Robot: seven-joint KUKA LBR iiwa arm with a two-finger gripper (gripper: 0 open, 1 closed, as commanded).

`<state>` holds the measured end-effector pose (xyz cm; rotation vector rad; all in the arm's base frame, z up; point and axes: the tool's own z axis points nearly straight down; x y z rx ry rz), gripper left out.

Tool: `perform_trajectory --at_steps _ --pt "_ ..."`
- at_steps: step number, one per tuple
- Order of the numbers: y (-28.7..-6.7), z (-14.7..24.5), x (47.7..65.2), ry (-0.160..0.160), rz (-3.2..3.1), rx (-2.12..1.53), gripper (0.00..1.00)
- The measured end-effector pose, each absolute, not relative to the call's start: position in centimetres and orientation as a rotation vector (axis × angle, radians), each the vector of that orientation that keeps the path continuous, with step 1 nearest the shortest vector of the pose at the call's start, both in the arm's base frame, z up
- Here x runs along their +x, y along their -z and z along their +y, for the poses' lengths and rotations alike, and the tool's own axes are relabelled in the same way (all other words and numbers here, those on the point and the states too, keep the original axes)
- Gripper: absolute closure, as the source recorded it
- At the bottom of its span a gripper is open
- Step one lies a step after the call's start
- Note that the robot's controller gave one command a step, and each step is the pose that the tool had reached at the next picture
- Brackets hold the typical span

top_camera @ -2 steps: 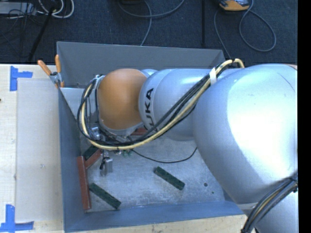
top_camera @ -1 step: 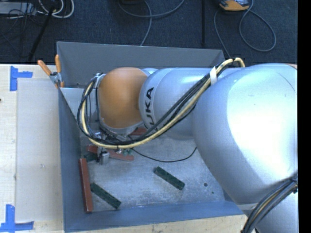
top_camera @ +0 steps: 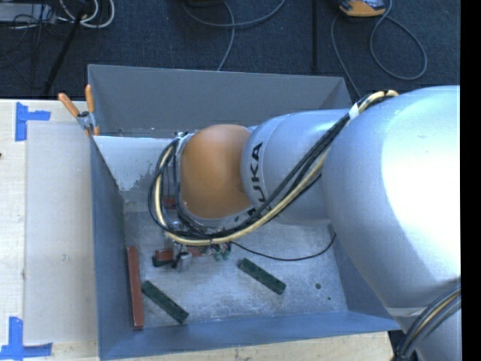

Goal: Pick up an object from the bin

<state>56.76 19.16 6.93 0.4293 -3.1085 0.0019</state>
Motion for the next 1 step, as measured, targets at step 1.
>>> perform_trajectory --at_steps 1 --pt "-22.90 22.55 57.28 0.004 -3.110 0.505 1.00"
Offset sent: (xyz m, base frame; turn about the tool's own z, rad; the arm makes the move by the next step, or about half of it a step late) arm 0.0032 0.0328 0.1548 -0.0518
